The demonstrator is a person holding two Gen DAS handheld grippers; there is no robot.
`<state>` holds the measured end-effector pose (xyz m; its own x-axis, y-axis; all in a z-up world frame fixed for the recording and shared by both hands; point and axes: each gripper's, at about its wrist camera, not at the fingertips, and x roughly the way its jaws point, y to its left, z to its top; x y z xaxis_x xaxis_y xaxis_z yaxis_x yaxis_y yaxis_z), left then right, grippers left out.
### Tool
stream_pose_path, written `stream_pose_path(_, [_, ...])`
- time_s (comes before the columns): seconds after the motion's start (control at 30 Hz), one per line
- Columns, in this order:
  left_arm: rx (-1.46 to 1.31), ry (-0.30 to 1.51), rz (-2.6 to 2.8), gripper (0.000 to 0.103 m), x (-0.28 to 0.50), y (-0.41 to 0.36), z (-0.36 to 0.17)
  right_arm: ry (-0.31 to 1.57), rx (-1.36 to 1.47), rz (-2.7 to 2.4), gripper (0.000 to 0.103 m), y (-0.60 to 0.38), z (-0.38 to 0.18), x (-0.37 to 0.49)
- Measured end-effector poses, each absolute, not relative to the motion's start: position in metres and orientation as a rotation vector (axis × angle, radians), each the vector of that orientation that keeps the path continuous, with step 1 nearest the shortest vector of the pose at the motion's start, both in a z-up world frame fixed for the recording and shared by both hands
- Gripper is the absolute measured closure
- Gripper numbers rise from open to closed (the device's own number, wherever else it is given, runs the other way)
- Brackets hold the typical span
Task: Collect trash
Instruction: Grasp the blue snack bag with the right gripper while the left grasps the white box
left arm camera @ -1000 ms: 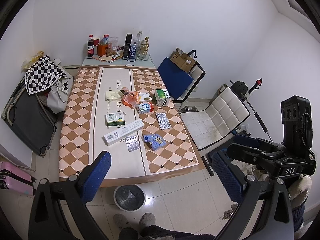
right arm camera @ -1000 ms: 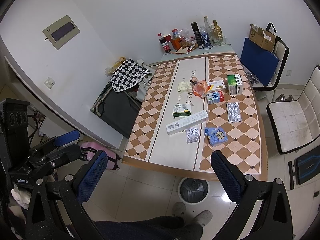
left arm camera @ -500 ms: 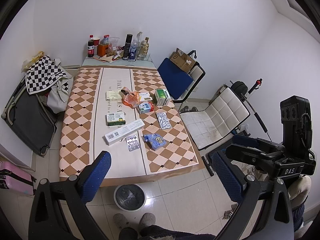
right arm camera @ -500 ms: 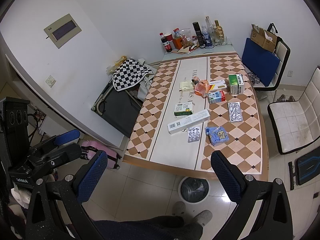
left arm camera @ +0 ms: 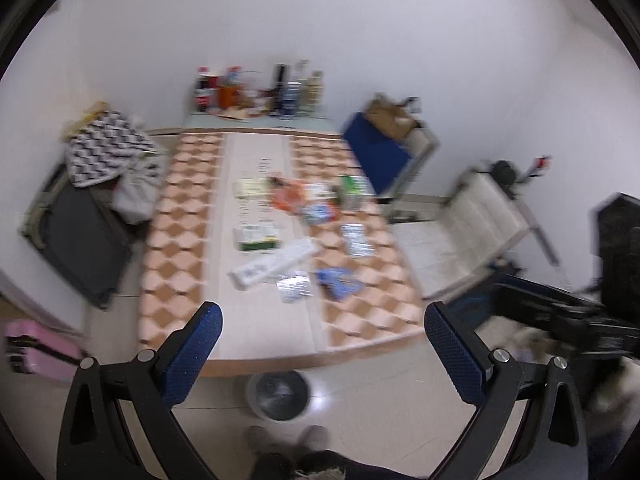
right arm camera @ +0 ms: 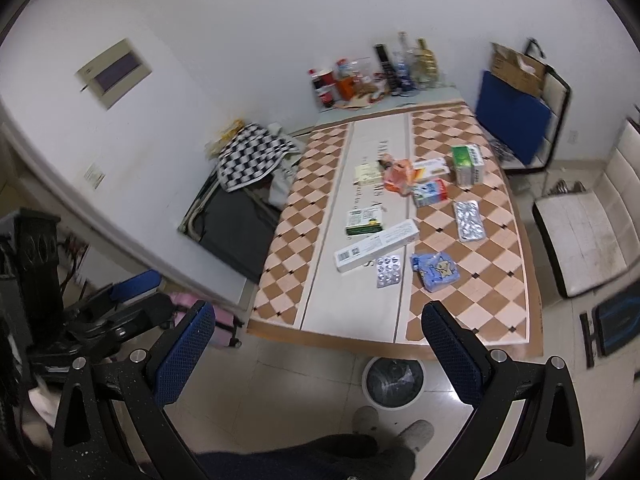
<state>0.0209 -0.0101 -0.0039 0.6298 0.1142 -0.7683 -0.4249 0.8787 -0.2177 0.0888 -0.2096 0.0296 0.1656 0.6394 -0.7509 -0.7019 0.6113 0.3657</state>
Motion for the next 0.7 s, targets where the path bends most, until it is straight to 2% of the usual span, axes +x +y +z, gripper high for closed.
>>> stream_pose_path(0.17, [-0.307, 0.928, 0.512, 0.0, 0.058, 0.023, -0.059, 1.087, -0.048, 0.746, 0.0, -0.204, -0.017, 0.124])
stream_pose_path(0.3, [-0.291, 1.058, 0.564, 0.0, 0.092, 0.058, -0.136, 1.149, -0.103, 0.593, 0.0, -0.192, -0.085, 0.169])
stream_pose_path(0.5, [-0.154, 1.244, 0.55, 0.0, 0.157, 0.081, -0.234, 1.319, -0.266, 0.509, 0.0, -0.147, -0.217, 0.266])
stream_pose_path(0.7, [0.007, 1.381, 0.463, 0.001, 0.233, 0.093, -0.295, 1.451, -0.434, 0.556, 0.003, -0.092, -0.332, 0.327])
